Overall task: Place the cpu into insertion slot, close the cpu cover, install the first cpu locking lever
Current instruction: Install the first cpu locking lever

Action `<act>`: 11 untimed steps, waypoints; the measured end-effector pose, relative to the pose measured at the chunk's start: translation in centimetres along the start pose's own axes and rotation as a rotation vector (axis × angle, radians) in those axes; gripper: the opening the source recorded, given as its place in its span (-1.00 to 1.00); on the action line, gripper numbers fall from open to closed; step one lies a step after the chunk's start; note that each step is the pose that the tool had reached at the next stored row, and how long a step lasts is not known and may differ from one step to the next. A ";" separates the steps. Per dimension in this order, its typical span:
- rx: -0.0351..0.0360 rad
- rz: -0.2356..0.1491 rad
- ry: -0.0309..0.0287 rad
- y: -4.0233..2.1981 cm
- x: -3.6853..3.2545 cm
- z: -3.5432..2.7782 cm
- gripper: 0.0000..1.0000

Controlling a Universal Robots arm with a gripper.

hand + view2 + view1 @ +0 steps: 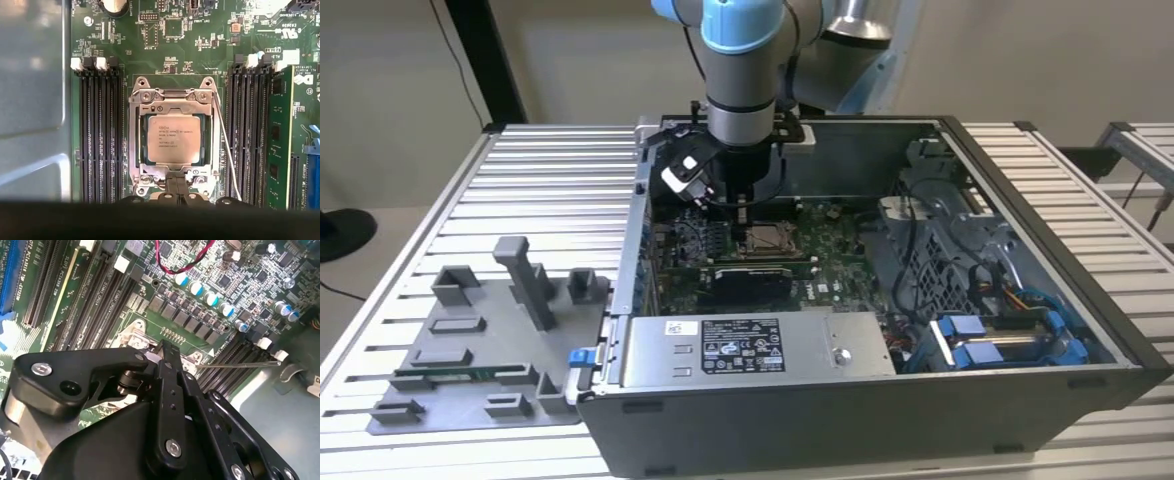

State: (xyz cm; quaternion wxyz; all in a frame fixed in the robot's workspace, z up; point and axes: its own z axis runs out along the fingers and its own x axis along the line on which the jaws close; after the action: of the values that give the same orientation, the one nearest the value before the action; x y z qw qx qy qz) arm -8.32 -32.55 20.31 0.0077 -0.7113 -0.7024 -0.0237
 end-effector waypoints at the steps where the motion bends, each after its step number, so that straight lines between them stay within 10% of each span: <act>1: 0.0000 0.000 0.0000 0.00 0.00 0.01 -1.00; 11: -0.0008 0.000 0.0008 -0.33 0.08 -1.64 -1.00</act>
State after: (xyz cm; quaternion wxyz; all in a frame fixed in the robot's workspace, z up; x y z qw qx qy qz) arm -8.68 -32.54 21.94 0.0077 -0.7113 -0.7024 -0.0243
